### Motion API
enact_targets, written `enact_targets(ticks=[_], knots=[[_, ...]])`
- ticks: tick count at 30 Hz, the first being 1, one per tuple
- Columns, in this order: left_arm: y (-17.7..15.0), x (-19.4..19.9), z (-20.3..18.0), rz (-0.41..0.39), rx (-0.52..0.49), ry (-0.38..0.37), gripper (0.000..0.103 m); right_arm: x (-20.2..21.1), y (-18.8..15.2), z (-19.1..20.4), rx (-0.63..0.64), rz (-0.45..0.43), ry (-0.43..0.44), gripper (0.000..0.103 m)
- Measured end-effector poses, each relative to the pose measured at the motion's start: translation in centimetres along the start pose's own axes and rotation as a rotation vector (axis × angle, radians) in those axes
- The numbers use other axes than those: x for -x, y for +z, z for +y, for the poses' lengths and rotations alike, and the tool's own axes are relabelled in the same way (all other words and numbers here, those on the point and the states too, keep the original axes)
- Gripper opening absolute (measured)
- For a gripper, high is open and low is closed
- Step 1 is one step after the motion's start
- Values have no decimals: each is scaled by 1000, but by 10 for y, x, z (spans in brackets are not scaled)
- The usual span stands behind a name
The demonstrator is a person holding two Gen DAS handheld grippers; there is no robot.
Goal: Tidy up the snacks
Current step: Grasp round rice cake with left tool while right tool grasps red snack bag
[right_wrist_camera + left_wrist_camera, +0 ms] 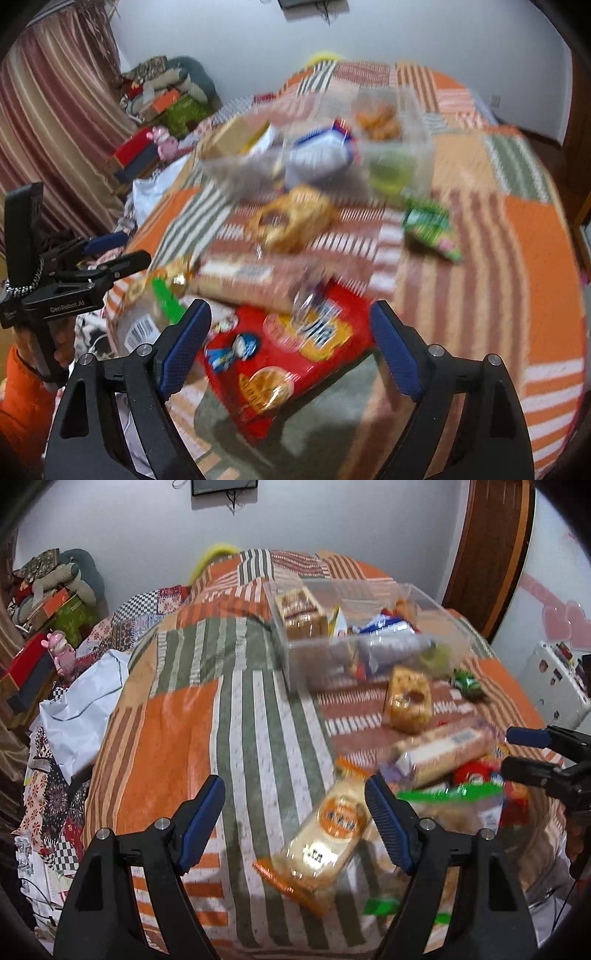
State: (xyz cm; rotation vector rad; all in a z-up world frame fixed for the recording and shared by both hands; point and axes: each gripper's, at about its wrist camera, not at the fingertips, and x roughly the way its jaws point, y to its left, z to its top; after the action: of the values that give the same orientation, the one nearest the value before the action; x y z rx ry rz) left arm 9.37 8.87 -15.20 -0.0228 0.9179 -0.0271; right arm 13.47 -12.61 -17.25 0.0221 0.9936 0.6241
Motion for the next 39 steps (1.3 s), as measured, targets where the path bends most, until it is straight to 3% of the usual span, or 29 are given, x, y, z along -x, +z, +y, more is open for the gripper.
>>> enact_targets(ticks=[5,8,12,17,21,24,29,36,39], knots=[[-9,-6,2,29,-4,-21,78,-9,5,12,10,-4,-59,101],[-12,-11,4,45,1,-22,78,-18,6,15,20,11,-94,101],[-17,-19,7,73,28,-81,80,-22,2,14,46,18,-115,102],[-25,-30,0,92,-4,-43,80,-14,-3,-1,57,35,-134,102],[-23,-35,2,79,27,-50,79,-1,-6,-21,26,28,-179,101],[-19,-39,3,68,48,-51,69,8,-9,-40,-18,33,-195,100],[-13,-39,-2,42,45,-22,44,26,-13,-64,-136,16,-184,100],[-9,-40,-11,47,7,-21,41,38,-22,-54,-164,12,-119,101],[-6,-43,-10,53,20,-25,48,32,-23,-49,-158,26,-101,101]])
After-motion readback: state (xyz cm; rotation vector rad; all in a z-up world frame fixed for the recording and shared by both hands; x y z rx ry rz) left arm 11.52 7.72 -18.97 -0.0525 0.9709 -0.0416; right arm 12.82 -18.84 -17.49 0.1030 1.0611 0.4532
